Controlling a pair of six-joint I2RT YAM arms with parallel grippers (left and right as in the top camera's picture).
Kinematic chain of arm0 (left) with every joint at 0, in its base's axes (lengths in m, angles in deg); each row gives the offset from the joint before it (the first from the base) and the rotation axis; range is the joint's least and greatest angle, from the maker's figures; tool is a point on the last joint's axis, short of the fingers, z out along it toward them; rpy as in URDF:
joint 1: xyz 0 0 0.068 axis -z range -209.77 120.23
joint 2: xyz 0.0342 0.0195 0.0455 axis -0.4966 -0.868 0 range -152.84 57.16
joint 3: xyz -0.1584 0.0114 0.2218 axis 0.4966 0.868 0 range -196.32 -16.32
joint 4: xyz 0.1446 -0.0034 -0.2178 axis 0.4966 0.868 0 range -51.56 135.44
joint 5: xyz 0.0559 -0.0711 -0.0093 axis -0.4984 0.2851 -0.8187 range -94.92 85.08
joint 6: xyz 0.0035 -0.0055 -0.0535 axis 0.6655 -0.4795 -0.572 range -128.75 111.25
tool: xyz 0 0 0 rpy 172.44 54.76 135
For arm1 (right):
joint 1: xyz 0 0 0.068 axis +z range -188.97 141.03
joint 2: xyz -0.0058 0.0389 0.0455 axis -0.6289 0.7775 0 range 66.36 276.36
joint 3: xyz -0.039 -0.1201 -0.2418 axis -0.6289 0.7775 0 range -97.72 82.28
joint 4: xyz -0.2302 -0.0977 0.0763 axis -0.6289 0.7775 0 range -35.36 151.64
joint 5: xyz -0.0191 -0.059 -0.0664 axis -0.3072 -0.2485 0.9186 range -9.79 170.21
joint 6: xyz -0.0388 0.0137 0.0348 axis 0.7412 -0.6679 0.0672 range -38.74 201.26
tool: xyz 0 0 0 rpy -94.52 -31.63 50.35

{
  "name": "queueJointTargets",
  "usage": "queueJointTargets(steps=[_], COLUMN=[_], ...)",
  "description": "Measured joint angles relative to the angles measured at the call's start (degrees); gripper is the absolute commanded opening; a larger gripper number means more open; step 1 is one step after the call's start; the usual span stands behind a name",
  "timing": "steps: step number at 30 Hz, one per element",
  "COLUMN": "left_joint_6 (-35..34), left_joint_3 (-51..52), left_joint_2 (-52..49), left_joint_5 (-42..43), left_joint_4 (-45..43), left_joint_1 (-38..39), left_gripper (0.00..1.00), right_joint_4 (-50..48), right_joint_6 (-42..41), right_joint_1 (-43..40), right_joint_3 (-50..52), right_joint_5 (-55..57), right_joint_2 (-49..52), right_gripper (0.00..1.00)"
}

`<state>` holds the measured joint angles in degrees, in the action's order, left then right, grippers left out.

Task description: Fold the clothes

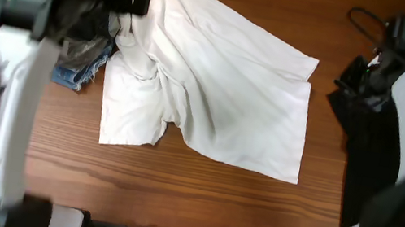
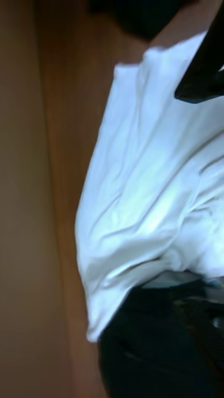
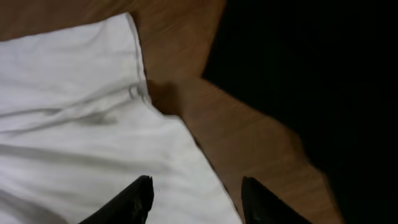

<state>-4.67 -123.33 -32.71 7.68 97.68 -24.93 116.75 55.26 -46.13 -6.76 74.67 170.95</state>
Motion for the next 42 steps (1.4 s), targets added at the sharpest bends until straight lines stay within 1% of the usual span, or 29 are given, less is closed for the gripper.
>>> queueJointTargets(steps=[1,2,3,4,5,6,8,10,12,15,16,17,18,19,21,23,24,25,27,28,29,31,33,34,35,38,40,41,42], left_joint_6=[0.0,-0.1,-0.1,-0.1,-0.2,-0.2,-0.1,-0.1,-0.1,-0.1,-0.1,-0.1,-0.1,-0.1,-0.1,-0.1,-0.6,-1.4,-5.1,-7.3,-10.0,-16.0,-19.3,-20.7,-21.6,-23.5,-24.0,-24.0,-23.9], left_joint_3=[-0.2,-0.5,-0.5,-0.5,-0.4,-0.3,-0.2,-0.2,-0.2,-0.2,-0.2,-0.2,-0.2,-0.2,0.2,4.5,9.5,13.6,23.6,28.5,34.5,45.5,54.2,58.0,60.7,65.3,66.0,66.3,66.7], left_joint_2=[2.5,3.8,4.5,4.6,4.3,4.2,3.6,3.4,3.4,3.3,3.2,3.2,3.2,3.2,3.2,3.2,3.5,3.3,3.2,2.9,2.8,2.2,2.3,2.5,2.4,2.8,2.9,2.9,2.9], left_joint_5=[1.6,2.9,4.1,4.9,5.5,5.6,6.1,6.3,6.4,6.4,6.4,6.4,6.5,6.6,6.8,6.9,6.9,6.9,6.5,6.0,5.0,2.2,-0.3,-1.0,-1.5,-3.2,-3.8,-4.2,-4.3], left_joint_4=[3.0,6.4,10.5,14.2,17.7,18.9,25.1,27.7,29.3,30.8,30.8,30.9,31.2,31.5,31.8,31.8,29.6,28.0,20.0,17.8,13.5,6.2,-4.5,-9.8,-14.2,-22.8,-25.5,-26.7,-26.8], left_joint_1=[0.2,0.1,0.1,0.1,0.2,0.2,0.2,0.2,0.2,0.1,0.2,0.2,0.2,0.2,0.2,0.2,0.1,0.2,0.2,0.2,0.2,0.1,0.1,0.1,0.1,0.1,0.1,0.1,0.1], left_gripper=[0.99,0.95,0.94,0.9,0.88,0.87,0.88,0.88,0.89,0.91,0.92,0.88,0.81,0.8,0.77,0.75,0.72,0.72,0.75,0.78,0.84,0.93,0.96,0.96,0.91,0.61,0.37,0.13,0.04], right_joint_4=[-1.8,-4.0,-5.2,-6.7,-7.5,-7.5,-7.5,-7.0,-5.9,-4.5,-4.6,-6.2,-8.7,-10.4,-13.4,-15.1,-14.5,-13.3,-9.8,-7.1,-5.0,0.9,4.8,5.2,5.7,3.7,0.5,-1.7,-3.3], right_joint_6=[0.9,1.6,2.1,2.1,1.4,0.4,-1.8,-3.7,-4.9,-6.1,-6.3,-5.2,-2.7,-0.3,3.8,6.8,8.1,9.4,10.8,11.4,11.9,12.6,12.9,12.9,12.9,12.7,12.3,11.7,11.1], right_joint_1=[-0.7,-0.9,-0.8,-0.6,-0.6,-0.7,-1.8,-3.7,-10.2,-22.4,-28.1,-33.2,-37.5,-40.0,-40.5,-37.3,-34.4,-31.6,-27.1,-24.7,-23.1,-19.6,-16.3,-14.7,-13.0,-10.1,-10.0,-10.0,-10.0], right_joint_3=[0.0,0.0,0.0,0.0,0.0,0.0,0.0,-0.2,-0.3,-0.3,-0.3,-0.2,0.0,0.1,0.3,0.4,0.3,0.3,0.2,0.2,0.2,0.3,1.2,2.2,4.3,12.1,16.3,20.2,23.4], right_joint_5=[-1.6,-2.8,-3.7,-4.2,-4.3,-3.7,-0.7,2.3,5.2,7.9,7.3,4.9,1.0,-3.0,-10.7,-20.3,-23.7,-25.9,-27.5,-28.2,-28.5,-27.2,-23.5,-21.7,-19.7,-15.5,-14.7,-14.0,-13.6], right_joint_2=[3.0,5.9,8.5,11.3,14.3,15.8,19.1,19.4,19.4,19.2,18.9,18.2,16.7,14.5,9.2,-0.4,-4.9,-7.9,-10.6,-11.4,-11.5,-11.4,-11.4,-11.4,-11.5,-11.4,-11.4,-11.4,-11.4], right_gripper=[0.26,0.2,0.15,0.12,0.09,0.04,0.04,0.04,0.04,0.05,0.15,0.23,0.31,0.39,0.44,0.53,0.55,0.56,0.57,0.59,0.63,0.64,0.68,0.71,0.72,0.72,0.72,0.72,0.72])
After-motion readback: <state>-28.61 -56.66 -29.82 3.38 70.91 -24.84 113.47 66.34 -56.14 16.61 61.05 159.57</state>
